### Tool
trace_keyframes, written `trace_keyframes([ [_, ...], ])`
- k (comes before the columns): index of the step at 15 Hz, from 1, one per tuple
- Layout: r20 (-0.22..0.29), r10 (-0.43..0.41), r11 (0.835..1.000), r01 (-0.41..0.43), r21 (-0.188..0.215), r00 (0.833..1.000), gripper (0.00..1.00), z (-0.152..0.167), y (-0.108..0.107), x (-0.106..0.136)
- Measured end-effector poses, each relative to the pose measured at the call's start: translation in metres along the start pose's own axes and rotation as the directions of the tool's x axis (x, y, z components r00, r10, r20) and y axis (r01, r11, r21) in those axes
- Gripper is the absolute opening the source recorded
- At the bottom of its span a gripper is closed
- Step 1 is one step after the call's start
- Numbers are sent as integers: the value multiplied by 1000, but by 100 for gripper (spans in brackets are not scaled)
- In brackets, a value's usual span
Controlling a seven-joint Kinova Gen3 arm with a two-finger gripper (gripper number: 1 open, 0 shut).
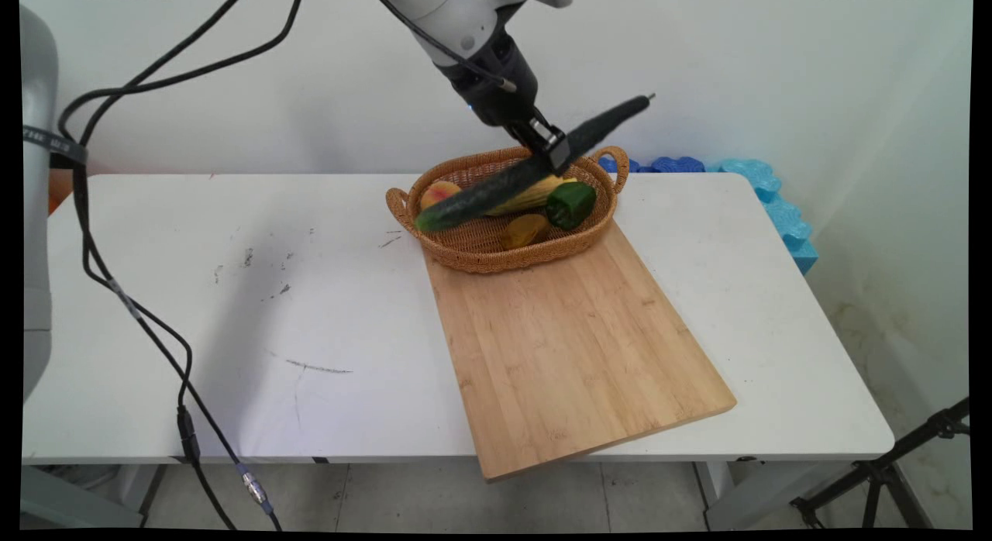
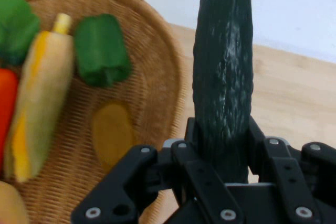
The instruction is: Place the picked object on the cutting board
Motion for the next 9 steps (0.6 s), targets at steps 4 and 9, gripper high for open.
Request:
trace_keyframes([
  [4,36,27,1000,-26,-11,999,0,8,32,-15],
  [9,81,50,999,-51,8,995,0,34,51,-33],
])
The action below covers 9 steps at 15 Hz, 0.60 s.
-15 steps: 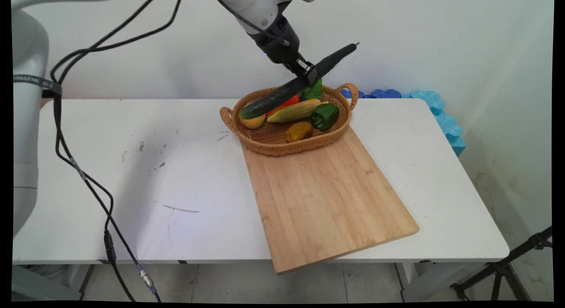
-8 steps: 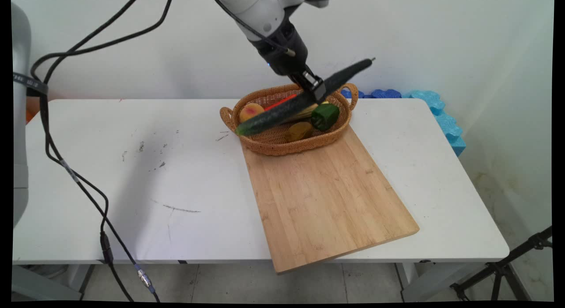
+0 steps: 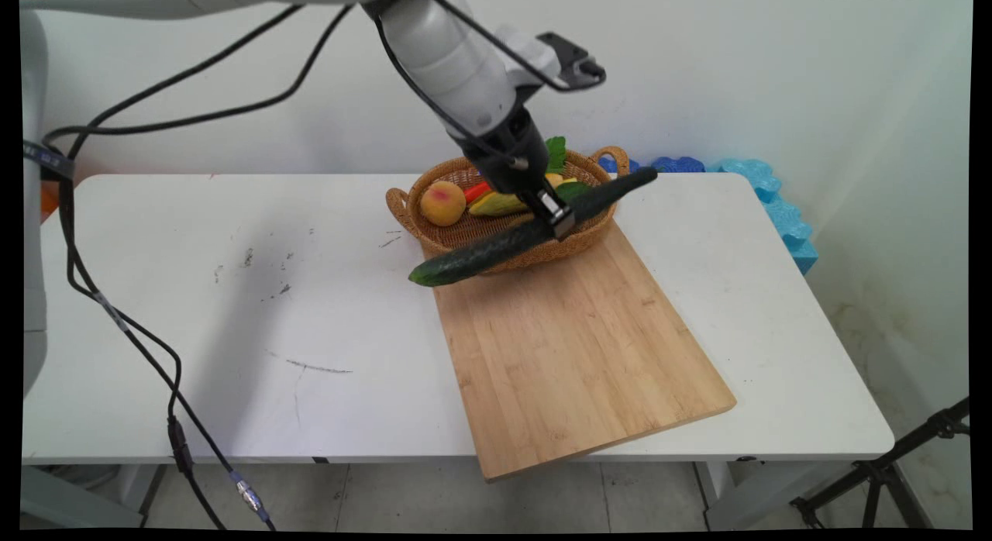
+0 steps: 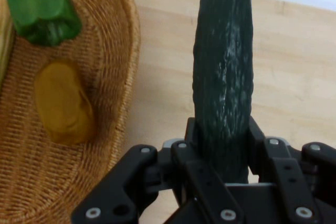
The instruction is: Place the picked object on the cutting board
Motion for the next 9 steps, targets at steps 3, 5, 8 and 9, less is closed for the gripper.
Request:
trace_keyframes([
  [3,28,8,1000,-8,19,1000,0,22,5,-7],
  [5,46,10,1000,-11,30,999,0,36,7,-10],
  [8,73,12,999,-15,44,997,0,59,8,-15],
  [9,80,13,999,-17,47,997,0,66,7,-16],
])
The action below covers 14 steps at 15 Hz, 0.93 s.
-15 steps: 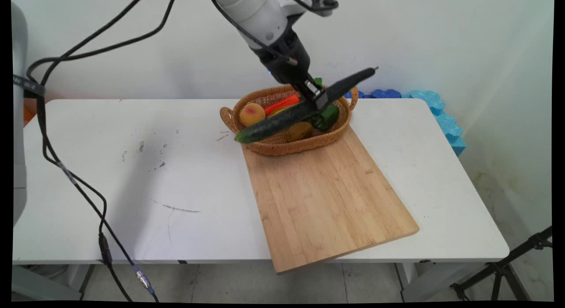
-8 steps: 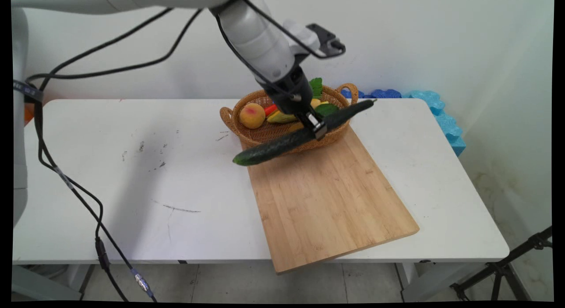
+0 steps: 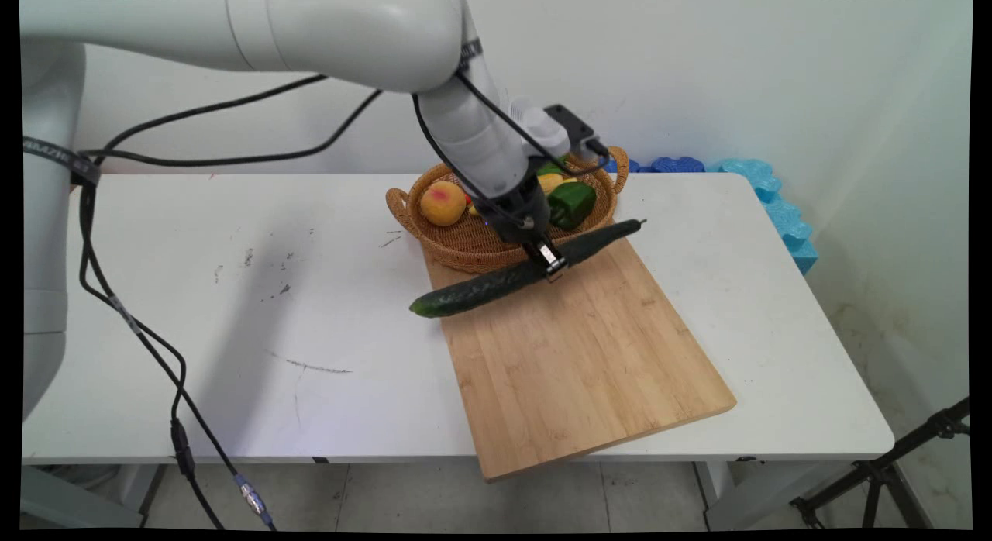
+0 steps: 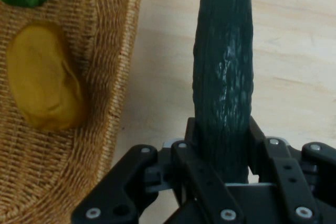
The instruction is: Place the picked object on the cutting board
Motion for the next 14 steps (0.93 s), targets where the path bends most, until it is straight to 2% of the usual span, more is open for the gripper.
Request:
trace_keyframes([
  [7,38,18,1000,-18,11,999,0,44,0,-1],
  [14,38,34,999,-34,5,999,0,69,1,5],
])
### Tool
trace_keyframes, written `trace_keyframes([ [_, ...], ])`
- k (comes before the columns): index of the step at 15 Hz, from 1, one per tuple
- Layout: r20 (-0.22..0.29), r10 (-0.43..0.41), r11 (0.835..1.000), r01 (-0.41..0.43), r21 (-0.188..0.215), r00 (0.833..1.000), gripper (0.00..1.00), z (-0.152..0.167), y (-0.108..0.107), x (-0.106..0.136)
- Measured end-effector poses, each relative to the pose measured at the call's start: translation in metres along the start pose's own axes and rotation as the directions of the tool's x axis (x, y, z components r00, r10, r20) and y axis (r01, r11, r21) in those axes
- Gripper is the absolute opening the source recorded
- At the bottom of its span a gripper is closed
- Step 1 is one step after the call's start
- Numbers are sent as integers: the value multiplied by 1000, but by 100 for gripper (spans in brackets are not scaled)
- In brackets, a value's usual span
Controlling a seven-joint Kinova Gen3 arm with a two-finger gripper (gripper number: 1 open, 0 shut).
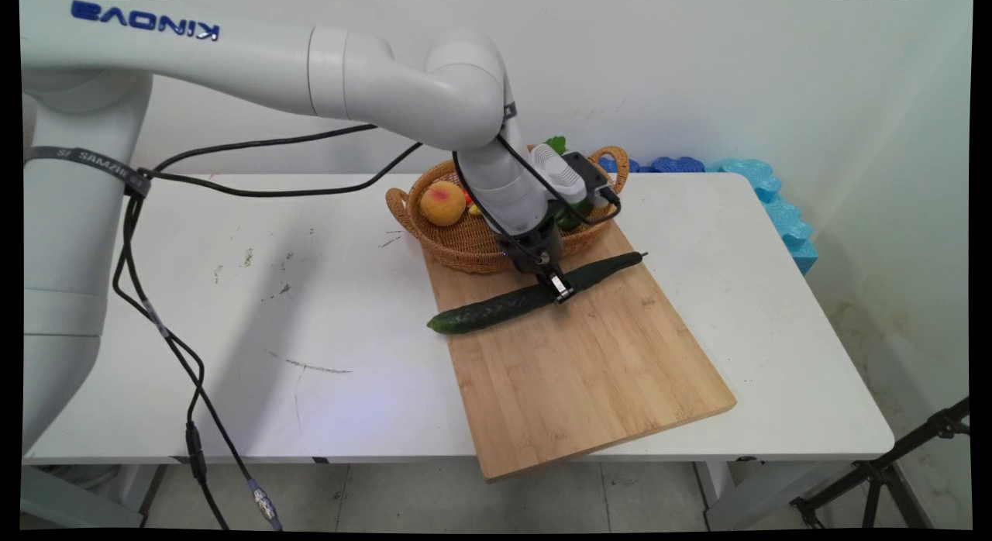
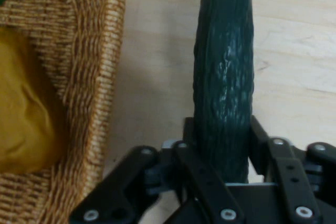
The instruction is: Place the picked object on the cutting board
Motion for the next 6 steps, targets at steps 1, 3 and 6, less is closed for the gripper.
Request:
trace_keyframes([
  [1,-3,1,1000,-1,0,1000,0,2,0,1],
  [3,-10,6,1000,-6,-2,1000,100,4,0,3],
  [6,-26,13,1000,-13,-6,1000,100,3,1,6],
])
